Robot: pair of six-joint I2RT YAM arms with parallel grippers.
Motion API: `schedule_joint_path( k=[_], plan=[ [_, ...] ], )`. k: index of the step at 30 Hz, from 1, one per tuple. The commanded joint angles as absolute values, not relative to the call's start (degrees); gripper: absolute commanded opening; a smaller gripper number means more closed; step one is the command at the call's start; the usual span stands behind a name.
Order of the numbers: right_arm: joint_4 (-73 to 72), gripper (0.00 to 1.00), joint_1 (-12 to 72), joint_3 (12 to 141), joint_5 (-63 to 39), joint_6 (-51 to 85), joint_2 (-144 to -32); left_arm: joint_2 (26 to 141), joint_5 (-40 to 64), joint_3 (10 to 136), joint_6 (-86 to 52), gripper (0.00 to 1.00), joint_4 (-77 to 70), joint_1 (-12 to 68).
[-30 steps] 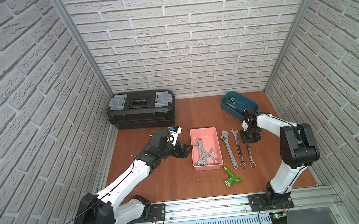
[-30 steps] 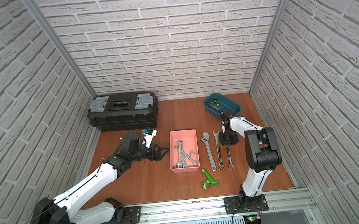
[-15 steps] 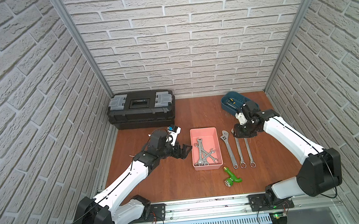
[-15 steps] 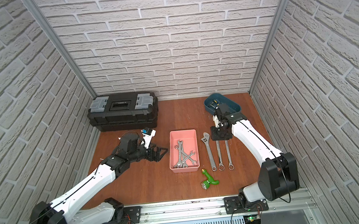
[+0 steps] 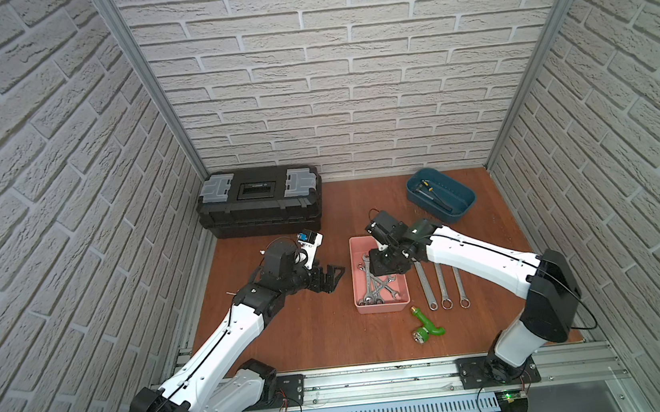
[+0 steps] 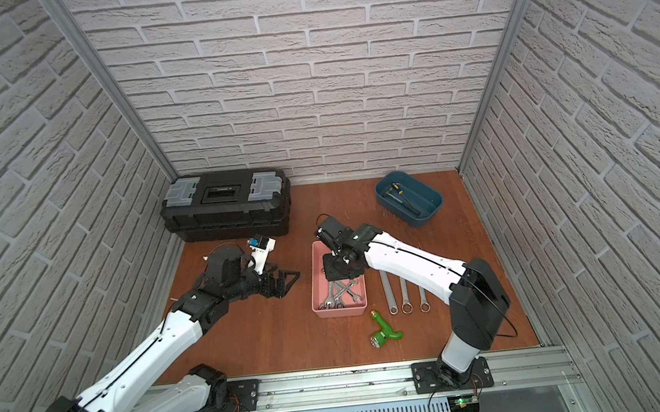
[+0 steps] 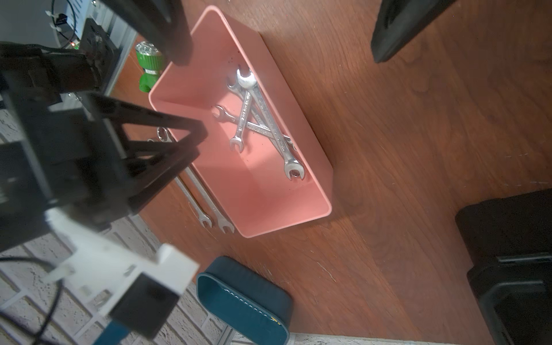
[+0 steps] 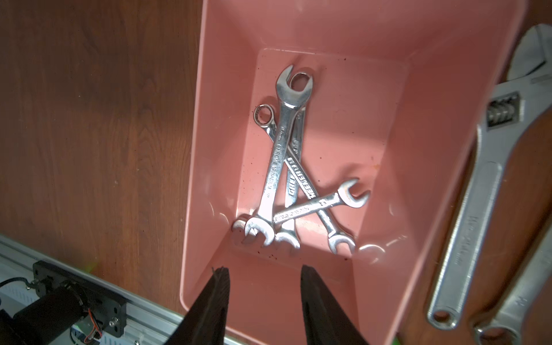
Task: Take out the wrench from the storage box
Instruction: Pick up the wrench from the storage box.
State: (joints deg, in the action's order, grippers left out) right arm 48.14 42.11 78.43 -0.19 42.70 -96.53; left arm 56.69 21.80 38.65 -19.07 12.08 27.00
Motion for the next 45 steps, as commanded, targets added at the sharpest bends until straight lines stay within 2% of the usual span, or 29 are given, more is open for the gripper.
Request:
schedule_joint_path(
  k=[1, 7, 13, 34, 36, 43, 45],
  plan=[
    [47.0, 0.43, 41.9, 80.8, 2.5, 46.5, -101.0, 55.4, 22.3, 37.3, -18.2, 0.98, 12.1, 26.1],
    [42.0, 0.39, 42.5, 80.1, -1.0, 48.2, -106.7, 55.0, 22.9, 36.5, -17.6, 0.98, 12.4, 25.5],
    [39.4, 0.29, 42.5, 78.6, -1.4, 49.8, -109.4, 55.2, 23.7, 35.6, -17.3, 0.98, 12.1, 24.9],
    [33.9, 0.3, 41.2, 73.7, -4.3, 53.2, -114.7, 54.1, 24.4, 34.3, -17.6, 0.98, 12.0, 24.3],
    [33.4, 0.28, 41.0, 73.5, -4.5, 53.1, -114.8, 53.9, 24.2, 34.2, -17.6, 0.98, 12.2, 24.3],
    [31.7, 0.1, 40.9, 73.1, -5.4, 52.1, -111.4, 53.9, 24.2, 34.5, -18.2, 0.98, 12.0, 24.4],
    [31.6, 0.08, 41.0, 72.9, -5.4, 52.0, -110.1, 54.1, 24.1, 34.5, -18.3, 0.98, 12.0, 24.4]
  ],
)
